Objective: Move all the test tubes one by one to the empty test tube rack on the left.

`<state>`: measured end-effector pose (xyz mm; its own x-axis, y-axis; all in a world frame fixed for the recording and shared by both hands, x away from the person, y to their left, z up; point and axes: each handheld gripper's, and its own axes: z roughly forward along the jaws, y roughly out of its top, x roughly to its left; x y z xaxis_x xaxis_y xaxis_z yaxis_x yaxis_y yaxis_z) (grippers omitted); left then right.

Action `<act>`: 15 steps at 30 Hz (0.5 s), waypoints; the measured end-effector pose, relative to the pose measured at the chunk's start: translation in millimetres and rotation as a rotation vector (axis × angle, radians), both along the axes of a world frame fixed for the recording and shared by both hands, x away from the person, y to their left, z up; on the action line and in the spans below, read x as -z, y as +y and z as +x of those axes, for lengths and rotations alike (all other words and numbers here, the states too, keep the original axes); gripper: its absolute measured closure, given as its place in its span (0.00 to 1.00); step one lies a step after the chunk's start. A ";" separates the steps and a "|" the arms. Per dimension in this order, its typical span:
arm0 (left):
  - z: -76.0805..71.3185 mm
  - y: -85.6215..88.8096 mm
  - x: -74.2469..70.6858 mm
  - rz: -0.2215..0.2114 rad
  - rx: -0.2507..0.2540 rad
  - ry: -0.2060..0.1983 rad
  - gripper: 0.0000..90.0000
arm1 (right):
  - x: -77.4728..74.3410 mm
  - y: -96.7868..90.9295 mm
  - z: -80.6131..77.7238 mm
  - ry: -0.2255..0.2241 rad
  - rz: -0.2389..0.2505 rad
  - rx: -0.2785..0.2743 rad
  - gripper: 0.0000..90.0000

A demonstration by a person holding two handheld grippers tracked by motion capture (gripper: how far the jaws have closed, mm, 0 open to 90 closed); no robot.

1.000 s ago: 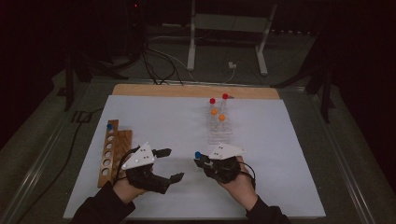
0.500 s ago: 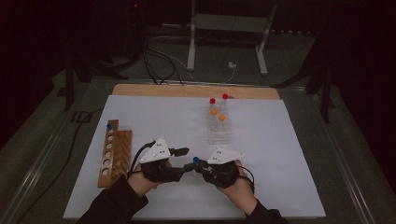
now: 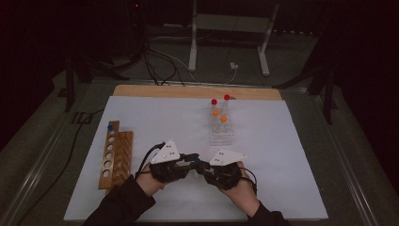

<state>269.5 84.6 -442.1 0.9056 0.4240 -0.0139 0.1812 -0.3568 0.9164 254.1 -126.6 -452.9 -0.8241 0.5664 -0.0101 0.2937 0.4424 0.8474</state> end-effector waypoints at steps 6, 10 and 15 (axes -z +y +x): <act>0.9 0.6 -1.8 0.004 0.003 -0.010 0.86 | -0.3 -1.1 0.9 0.003 0.009 0.000 0.85; 2.8 3.8 -5.1 -0.003 -0.018 -0.015 0.86 | -0.6 -2.0 3.1 0.011 0.016 0.003 0.76; 5.4 14.2 -14.3 -0.026 -0.042 -0.019 0.86 | -2.5 -7.4 4.2 -0.007 0.020 0.025 0.65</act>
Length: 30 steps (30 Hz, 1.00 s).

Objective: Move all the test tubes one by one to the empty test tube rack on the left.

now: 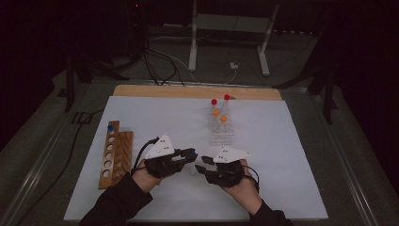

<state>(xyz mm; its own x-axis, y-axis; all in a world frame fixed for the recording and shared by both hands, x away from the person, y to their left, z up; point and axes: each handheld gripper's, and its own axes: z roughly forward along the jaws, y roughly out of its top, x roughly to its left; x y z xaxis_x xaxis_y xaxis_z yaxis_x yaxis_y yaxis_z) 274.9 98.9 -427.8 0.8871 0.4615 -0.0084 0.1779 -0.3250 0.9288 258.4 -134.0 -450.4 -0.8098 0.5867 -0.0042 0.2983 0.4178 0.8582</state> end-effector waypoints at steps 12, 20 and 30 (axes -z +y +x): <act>3.0 32.1 -23.2 0.009 -0.076 -0.039 0.86 | -4.7 -6.2 0.0 -0.009 0.035 0.031 0.38; 2.7 67.1 -42.5 0.030 -0.161 -0.068 0.86 | -7.7 -8.3 0.7 -0.016 0.068 0.072 0.19; 1.9 119.1 -60.5 0.027 -0.301 -0.109 0.86 | -9.9 -12.6 2.8 -0.004 0.101 0.079 0.00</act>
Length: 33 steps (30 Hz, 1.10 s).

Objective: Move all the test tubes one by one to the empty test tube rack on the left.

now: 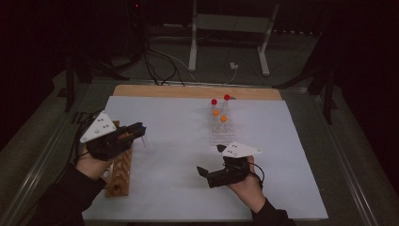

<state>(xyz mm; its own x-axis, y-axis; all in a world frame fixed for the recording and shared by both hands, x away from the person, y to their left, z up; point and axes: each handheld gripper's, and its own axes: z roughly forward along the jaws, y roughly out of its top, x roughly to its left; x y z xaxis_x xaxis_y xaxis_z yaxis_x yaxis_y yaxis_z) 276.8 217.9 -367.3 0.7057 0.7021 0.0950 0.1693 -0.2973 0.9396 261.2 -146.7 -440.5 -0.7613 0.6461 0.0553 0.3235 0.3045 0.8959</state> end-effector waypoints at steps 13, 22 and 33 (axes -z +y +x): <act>6.9 55.0 -0.9 -0.020 -0.171 -0.004 0.86 | 0.7 0.5 -0.1 0.002 0.005 -0.024 0.00; 16.7 80.8 13.2 -0.016 -0.278 0.011 0.86 | 1.0 2.1 -0.8 0.001 0.001 -0.037 0.00; 28.0 89.2 39.4 -0.014 -0.337 0.051 0.86 | 0.8 2.1 -1.4 0.000 0.001 -0.043 0.00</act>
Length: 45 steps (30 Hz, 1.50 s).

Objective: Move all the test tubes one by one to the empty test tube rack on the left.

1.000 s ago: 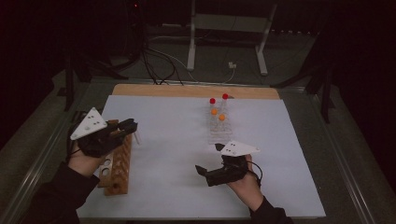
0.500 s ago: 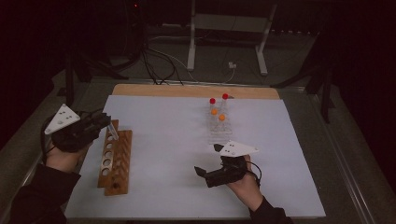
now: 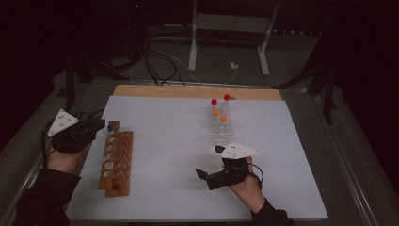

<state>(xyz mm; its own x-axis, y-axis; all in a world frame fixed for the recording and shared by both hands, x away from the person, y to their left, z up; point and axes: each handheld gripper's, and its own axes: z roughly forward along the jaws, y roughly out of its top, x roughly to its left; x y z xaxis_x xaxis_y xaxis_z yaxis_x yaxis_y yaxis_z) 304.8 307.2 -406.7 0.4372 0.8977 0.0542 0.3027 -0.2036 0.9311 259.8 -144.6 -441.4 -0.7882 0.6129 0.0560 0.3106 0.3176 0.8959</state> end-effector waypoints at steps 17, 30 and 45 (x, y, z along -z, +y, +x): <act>4.2 -5.4 39.7 0.027 -0.024 0.083 0.86 | -0.3 -1.0 0.4 0.004 0.000 -0.005 0.00; 6.6 -8.4 45.1 0.071 -0.018 0.115 0.86 | -0.1 -1.0 0.7 0.006 -0.001 -0.005 0.00; -9.6 -13.6 28.9 0.032 -0.014 0.106 0.31 | -3.6 -3.3 1.5 -0.003 0.006 -0.009 0.00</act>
